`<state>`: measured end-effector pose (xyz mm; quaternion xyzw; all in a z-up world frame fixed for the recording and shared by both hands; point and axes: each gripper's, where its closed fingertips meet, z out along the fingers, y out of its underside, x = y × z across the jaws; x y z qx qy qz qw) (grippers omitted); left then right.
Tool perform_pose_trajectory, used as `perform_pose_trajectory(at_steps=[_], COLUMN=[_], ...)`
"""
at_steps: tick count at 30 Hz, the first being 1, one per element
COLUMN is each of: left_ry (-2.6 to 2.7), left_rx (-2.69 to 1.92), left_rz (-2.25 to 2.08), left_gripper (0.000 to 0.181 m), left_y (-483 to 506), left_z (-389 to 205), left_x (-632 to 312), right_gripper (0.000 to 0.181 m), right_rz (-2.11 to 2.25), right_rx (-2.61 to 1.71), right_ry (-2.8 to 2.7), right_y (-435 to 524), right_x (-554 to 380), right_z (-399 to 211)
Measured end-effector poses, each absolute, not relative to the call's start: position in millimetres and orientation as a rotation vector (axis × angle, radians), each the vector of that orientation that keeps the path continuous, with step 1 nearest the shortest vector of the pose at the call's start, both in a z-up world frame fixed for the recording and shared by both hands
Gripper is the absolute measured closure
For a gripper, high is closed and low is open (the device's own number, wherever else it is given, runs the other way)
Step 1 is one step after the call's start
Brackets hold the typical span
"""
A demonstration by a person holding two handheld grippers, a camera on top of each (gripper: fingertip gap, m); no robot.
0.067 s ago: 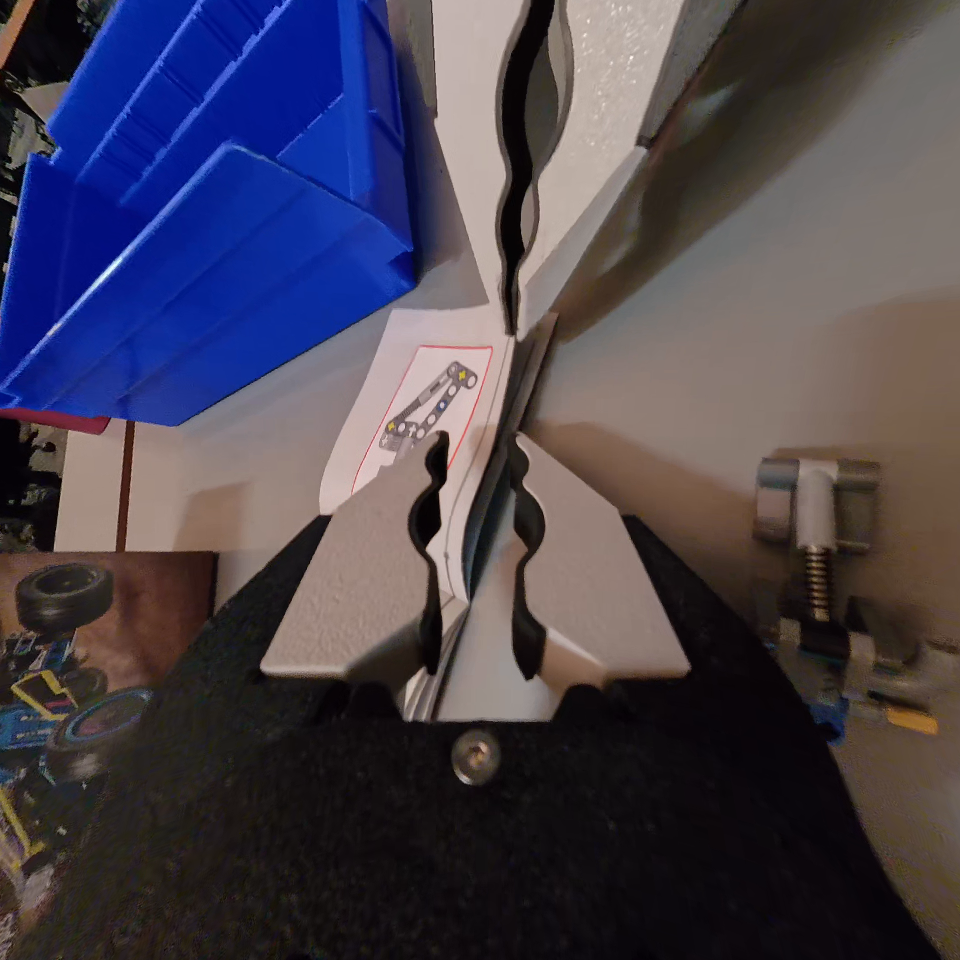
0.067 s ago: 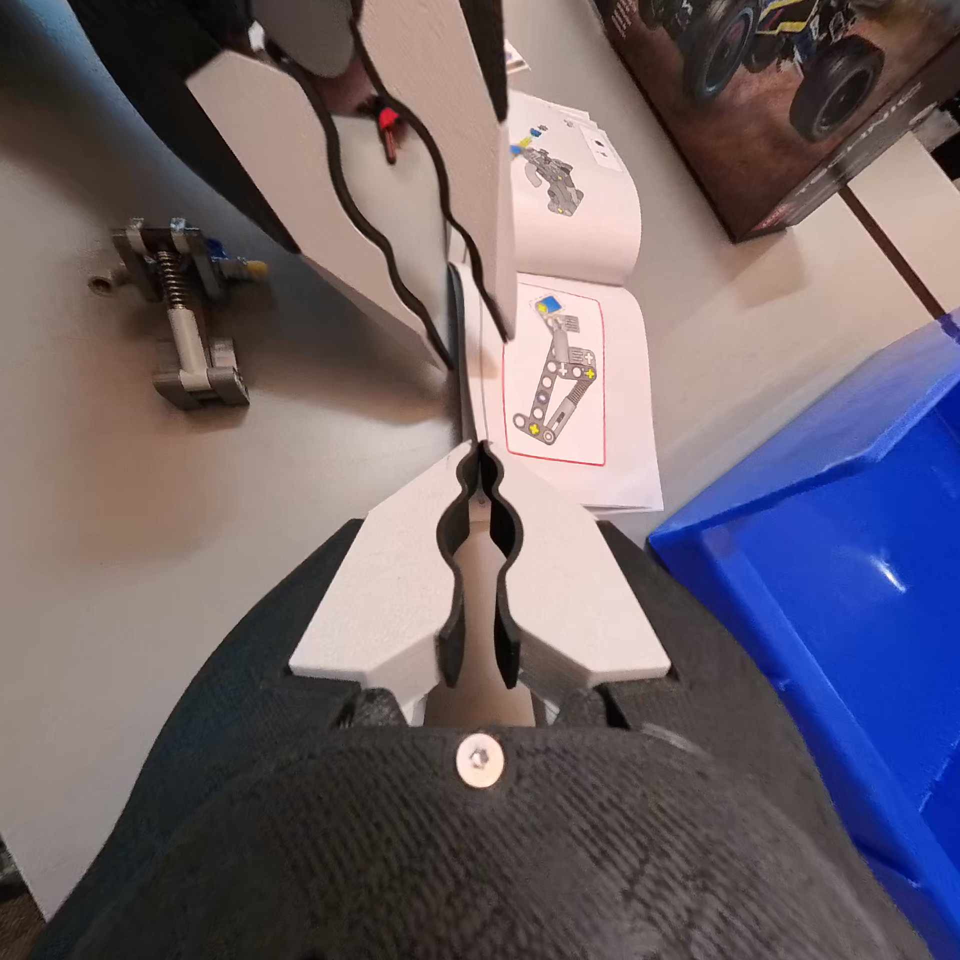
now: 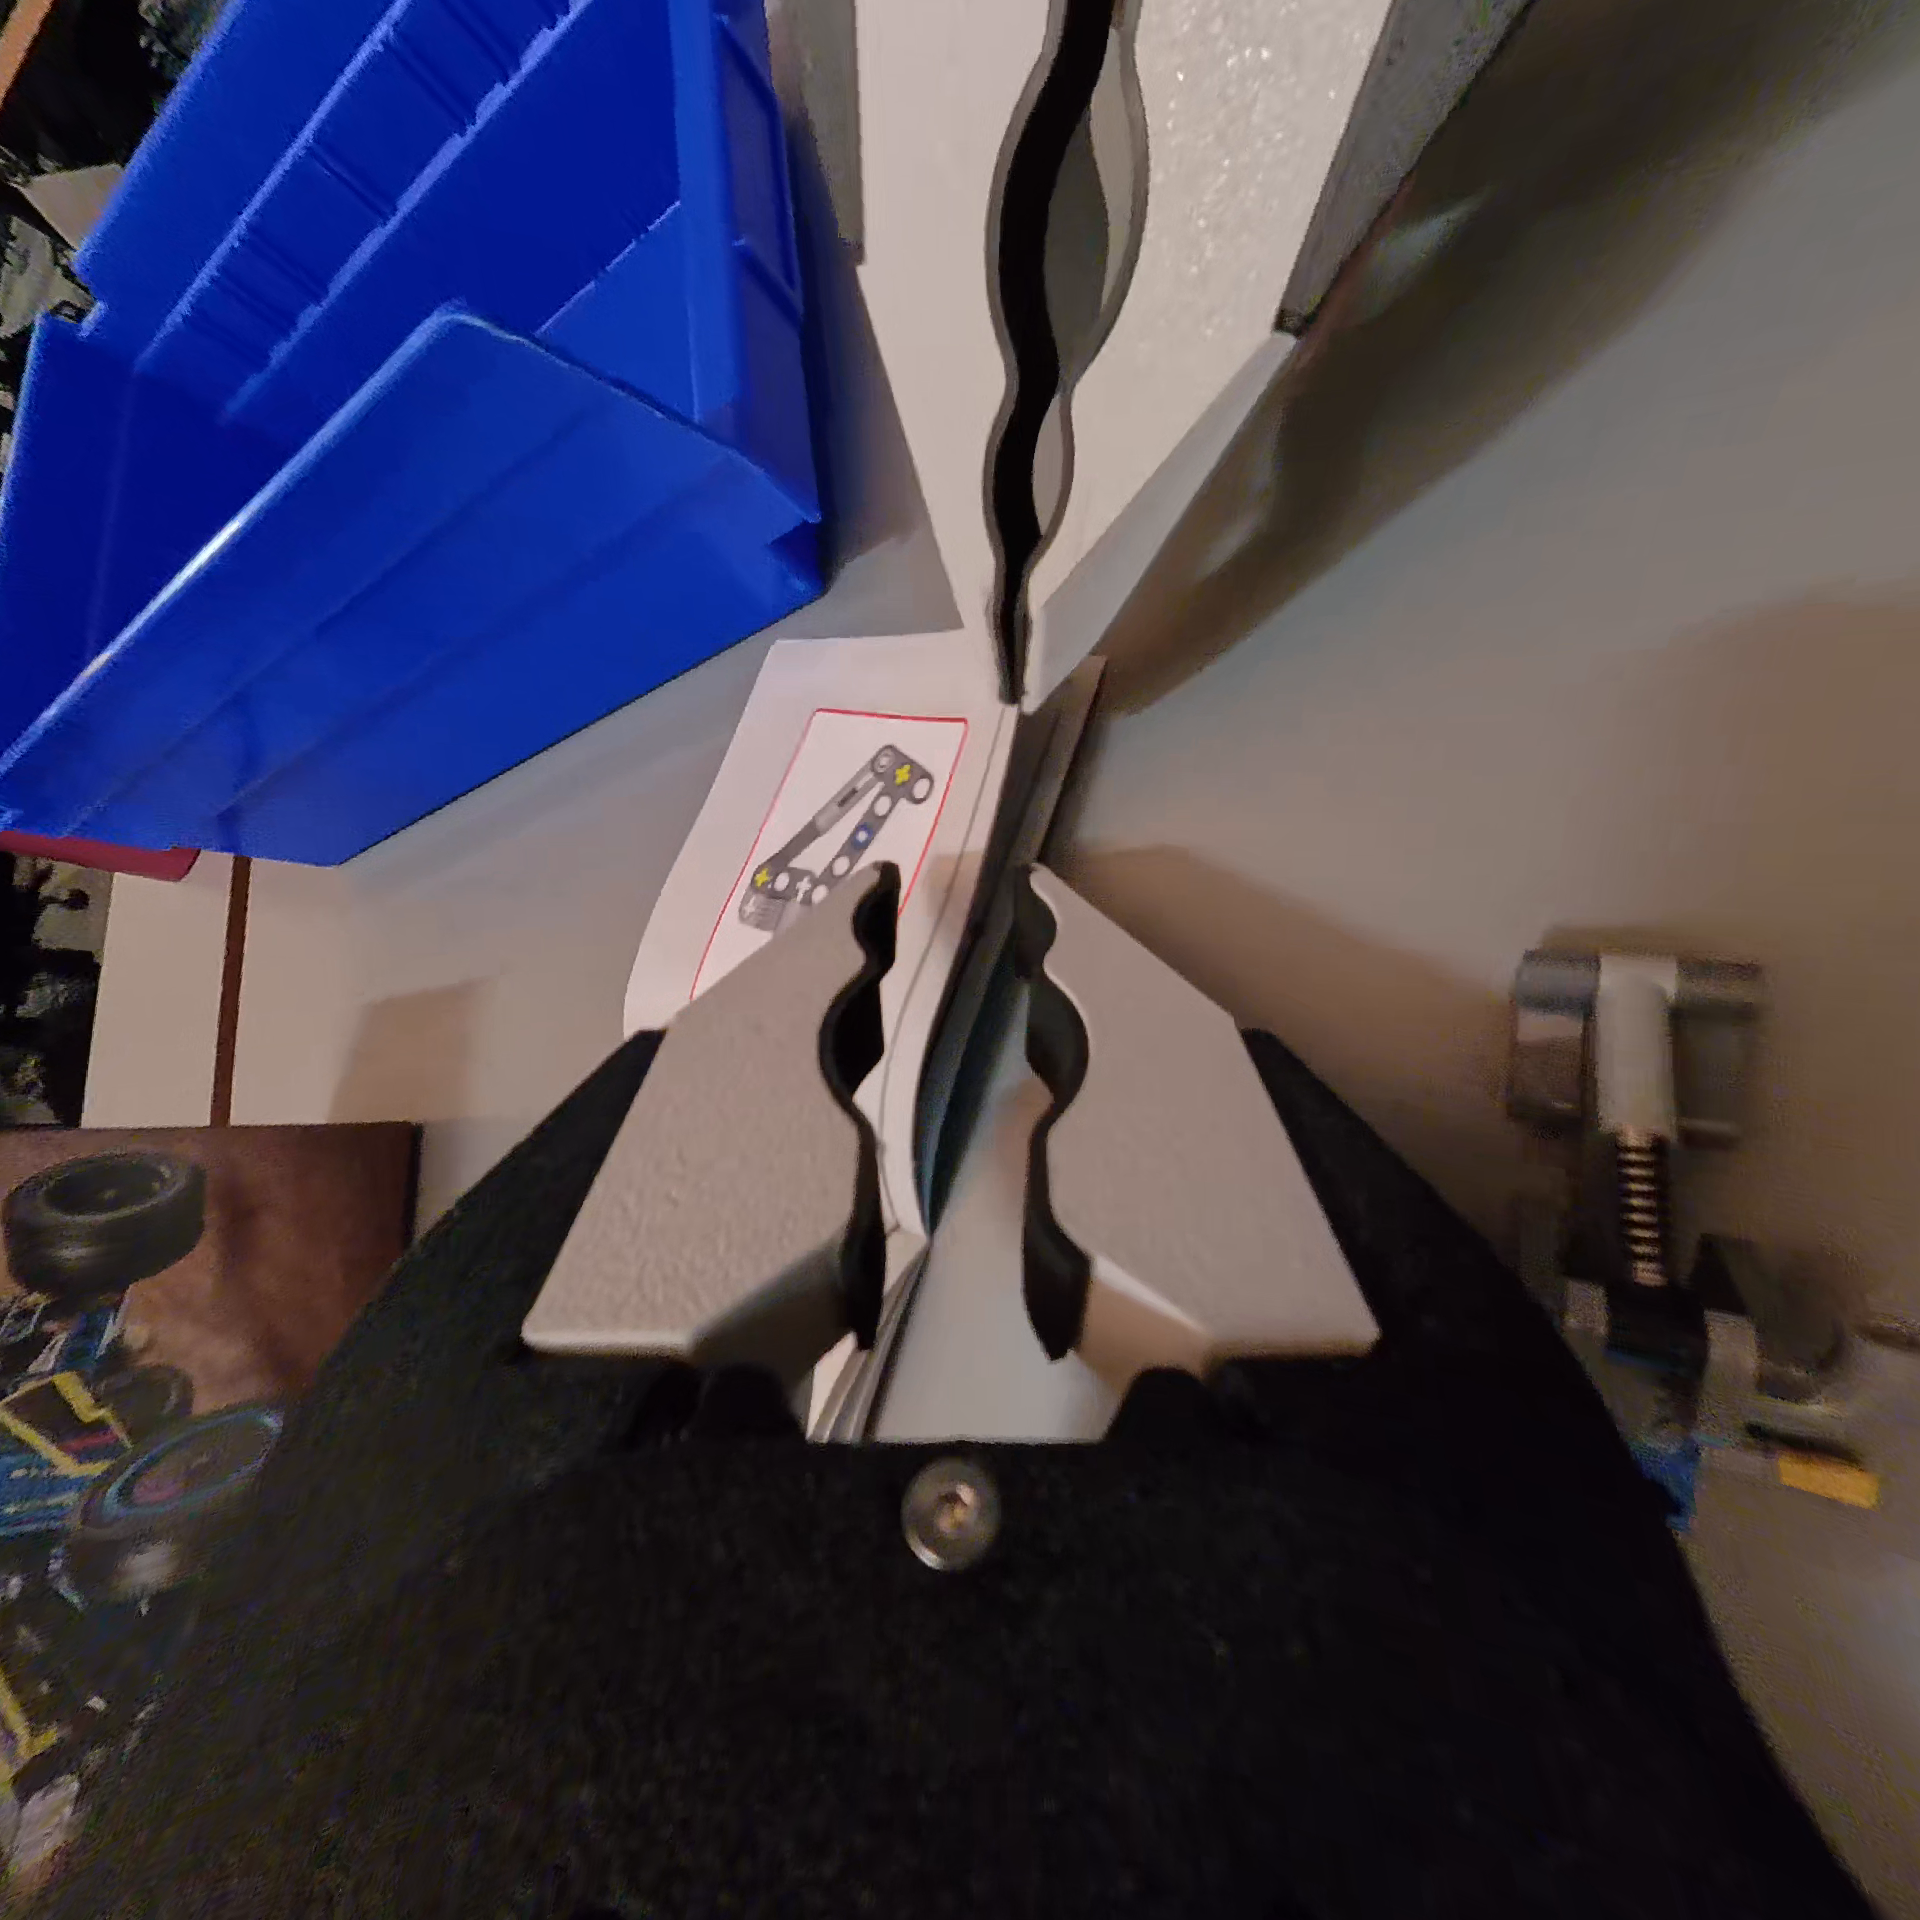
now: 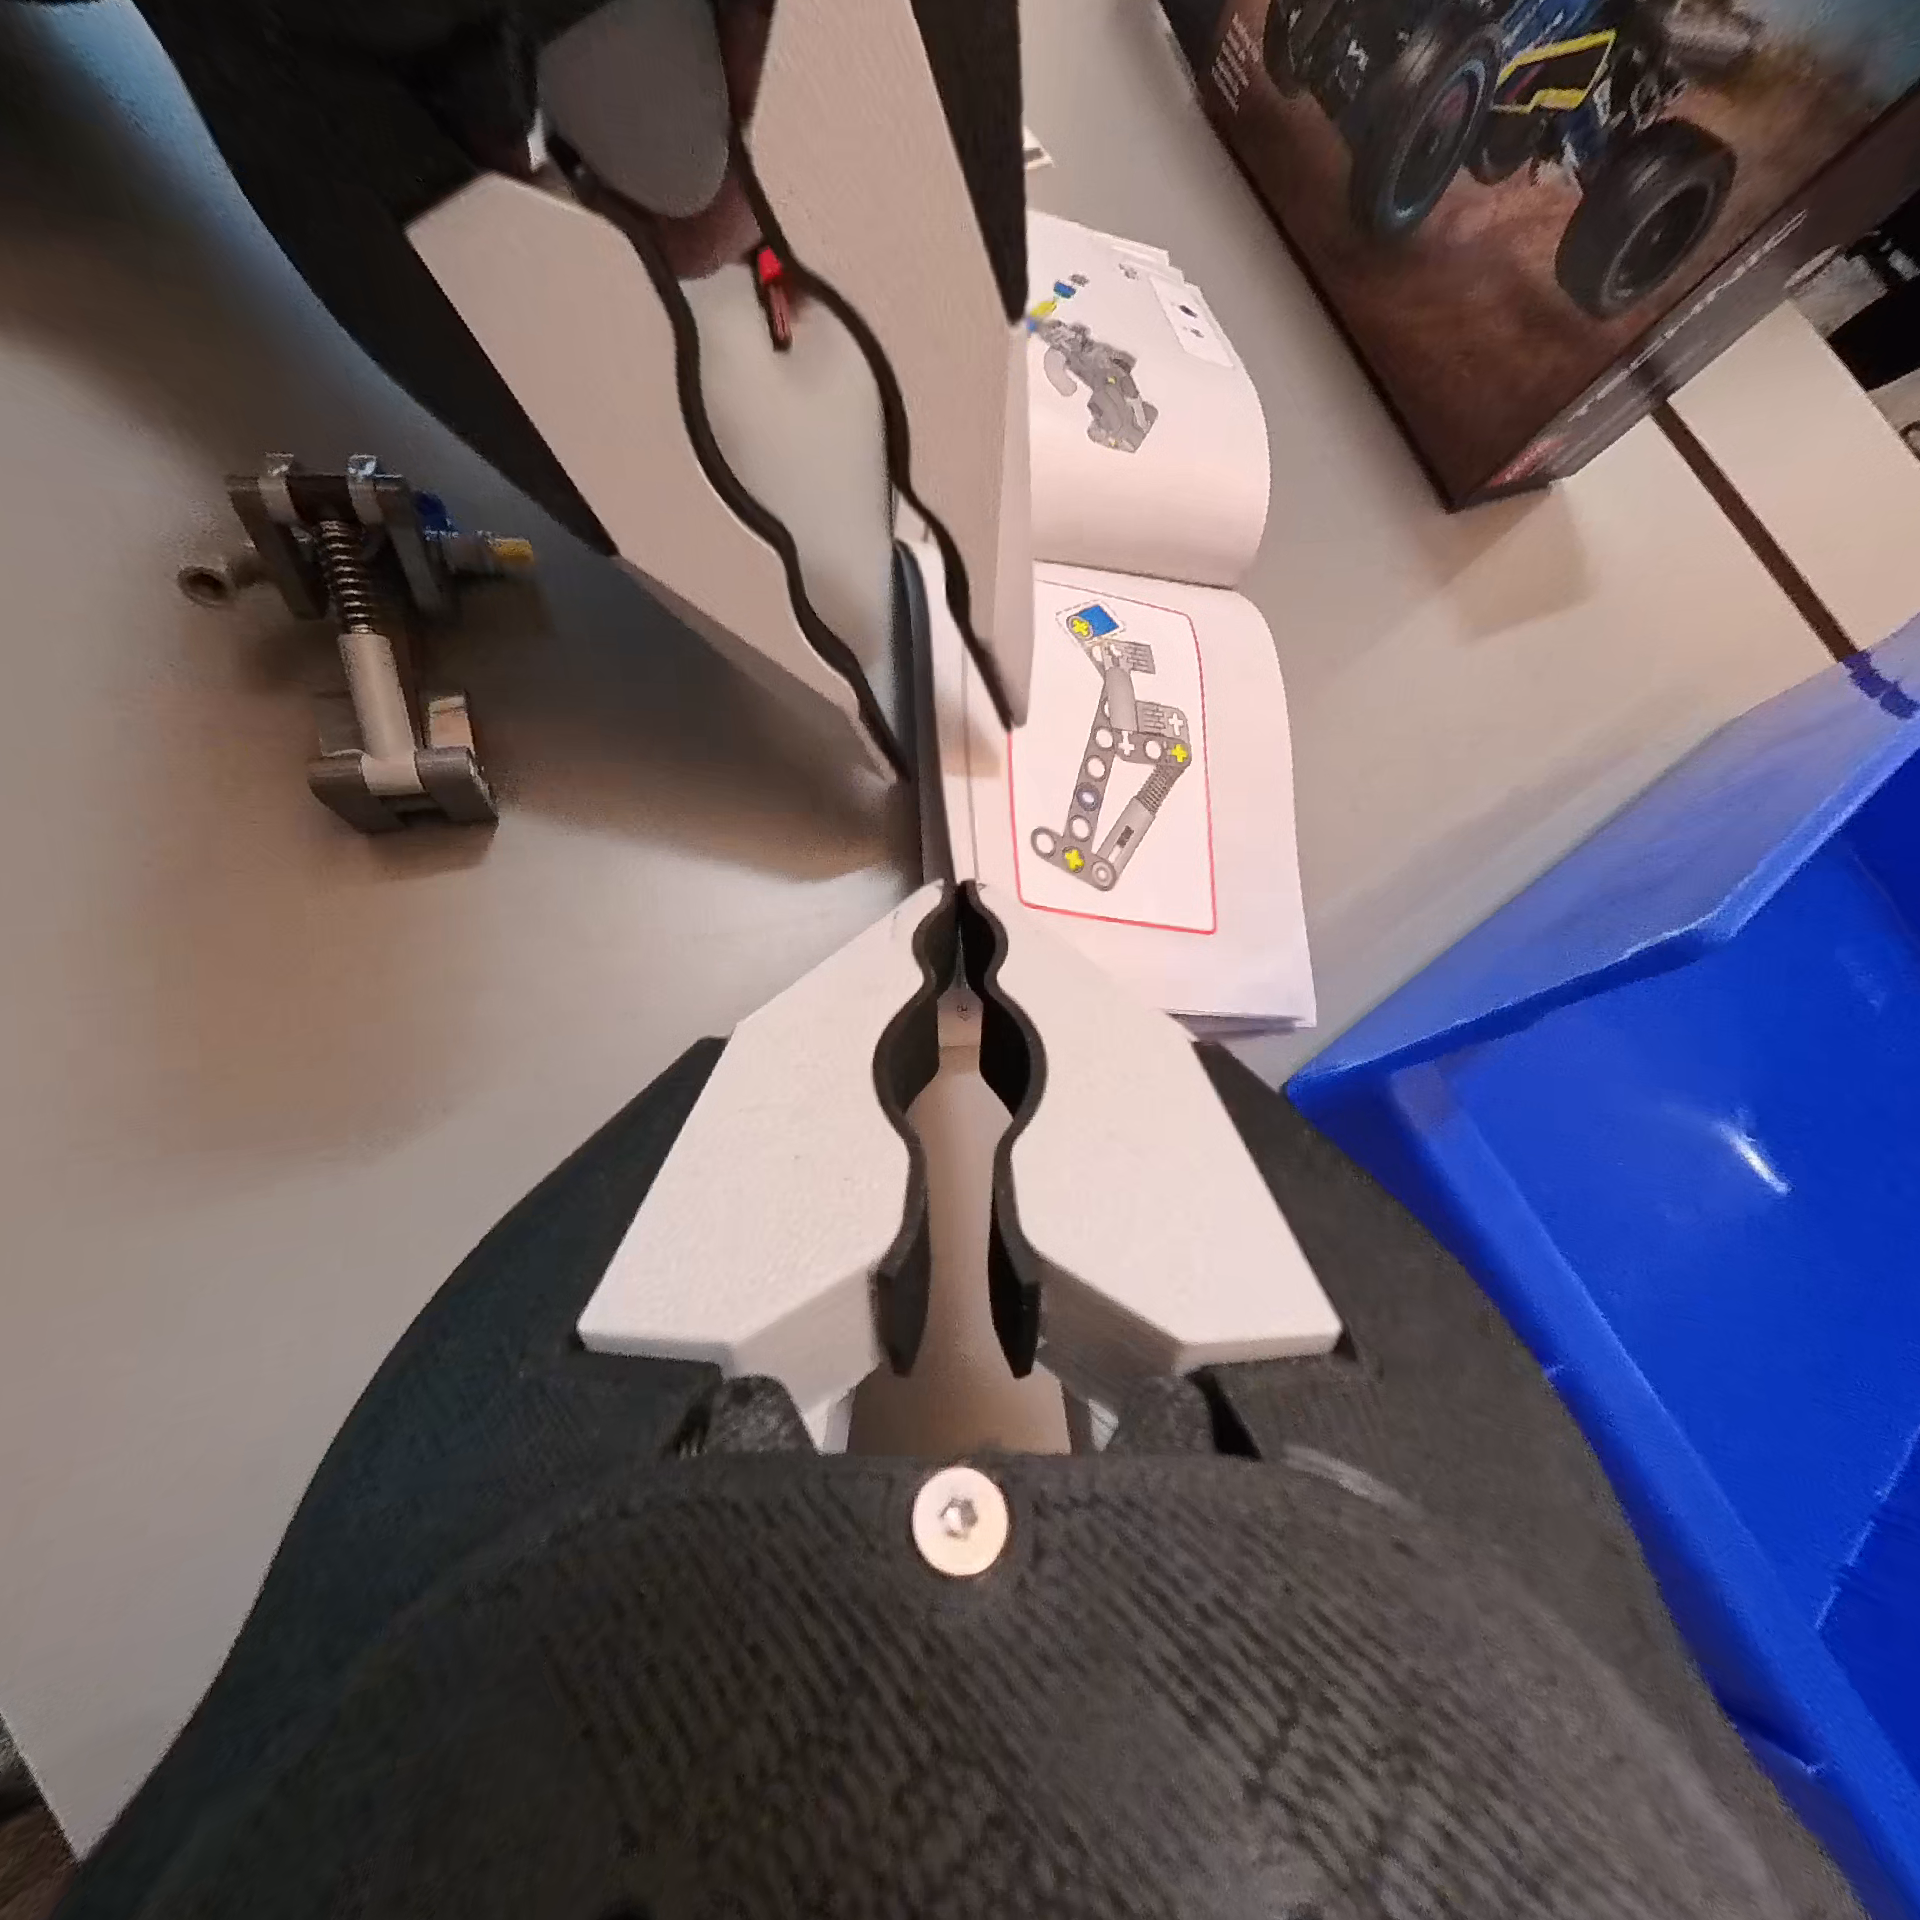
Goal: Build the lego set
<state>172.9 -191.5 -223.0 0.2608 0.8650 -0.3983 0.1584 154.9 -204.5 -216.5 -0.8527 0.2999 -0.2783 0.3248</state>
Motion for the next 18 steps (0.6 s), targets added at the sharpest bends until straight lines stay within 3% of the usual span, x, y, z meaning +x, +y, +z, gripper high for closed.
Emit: perform_pose_trajectory(at_steps=[2, 5, 9, 18], left_ry=[2.453, 2.410, 2.398, 2.341], left_rx=[0.754, 0.773, 0.784, 0.832], left_rz=[-1.118, -1.130, -1.096, -1.008], left_gripper=[0.164, 0.181, 0.181, 0.181], left_y=[-192.0, -191.6, -189.7, -187.9], left_z=[-223.7, -220.2, -224.8, -230.8], left_x=[173.7, 172.0, 173.3, 178.5], right_gripper=[0.181, 0.181, 0.173, 0.178], right_rz=[-0.739, -0.745, -0.692, -0.700], right_rx=[-2.232, -2.221, -2.274, -2.320], right_ry=[0.782, 0.775, 0.863, 0.871], right_y=[-205.3, -207.1, -222.4, -225.1], right_x=[154.1, 152.5, 144.0, 148.0], right_z=[-213.6, -211.2, -222.9, -237.2])
